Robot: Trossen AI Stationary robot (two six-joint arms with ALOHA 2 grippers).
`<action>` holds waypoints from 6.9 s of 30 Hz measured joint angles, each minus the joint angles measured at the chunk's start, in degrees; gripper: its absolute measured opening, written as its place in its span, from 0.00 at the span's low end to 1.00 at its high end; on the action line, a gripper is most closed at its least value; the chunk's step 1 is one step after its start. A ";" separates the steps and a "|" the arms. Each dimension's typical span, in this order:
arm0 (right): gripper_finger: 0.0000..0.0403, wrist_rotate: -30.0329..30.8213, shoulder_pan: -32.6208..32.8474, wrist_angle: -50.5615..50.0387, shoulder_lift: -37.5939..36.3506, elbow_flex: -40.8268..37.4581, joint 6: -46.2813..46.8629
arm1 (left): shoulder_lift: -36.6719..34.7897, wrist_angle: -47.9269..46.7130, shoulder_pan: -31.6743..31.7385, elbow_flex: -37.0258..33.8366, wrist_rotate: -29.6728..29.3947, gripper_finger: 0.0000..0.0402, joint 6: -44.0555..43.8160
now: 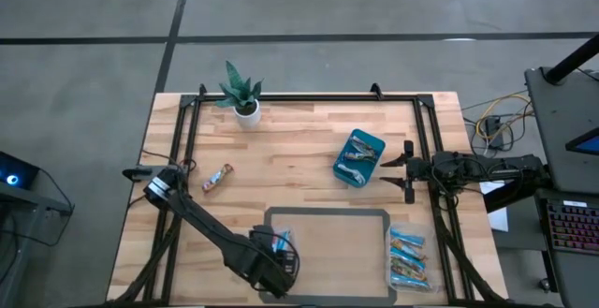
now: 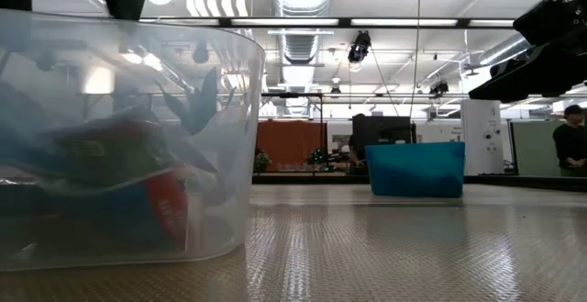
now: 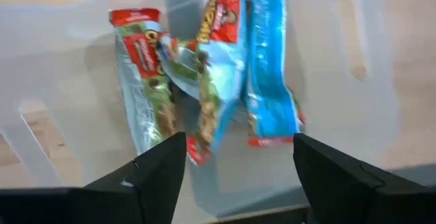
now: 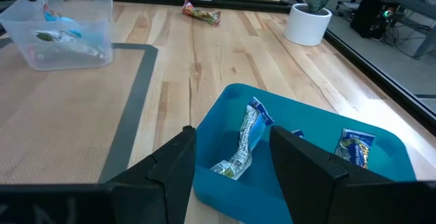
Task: Pick and place Granola Bars by type
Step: Put the red granola bar into the left transparent bin, then return to Home Position
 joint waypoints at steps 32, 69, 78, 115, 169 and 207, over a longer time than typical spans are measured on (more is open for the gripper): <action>0.44 -0.02 -0.02 0.15 0.02 0.00 0.00 | -19.40 -16.59 15.47 -18.79 -10.30 0.62 40.21; 0.44 -0.04 0.00 0.20 0.04 0.00 0.00 | -43.96 21.22 29.46 -74.58 -15.16 0.62 62.82; 0.44 -0.02 -0.02 0.19 0.04 0.00 0.00 | -44.08 23.58 31.15 -76.00 -16.04 0.61 65.40; 0.44 -0.02 -0.02 0.20 0.02 0.00 0.00 | -39.57 -10.61 25.02 -37.72 -20.82 0.01 36.16; 0.44 -0.03 -0.02 0.22 0.02 0.00 0.00 | 7.87 -18.38 -2.88 -0.11 -3.86 0.00 -16.57; 0.44 -0.04 0.00 0.22 0.04 0.00 0.00 | 7.33 -19.34 -1.85 4.02 -11.97 0.53 -8.81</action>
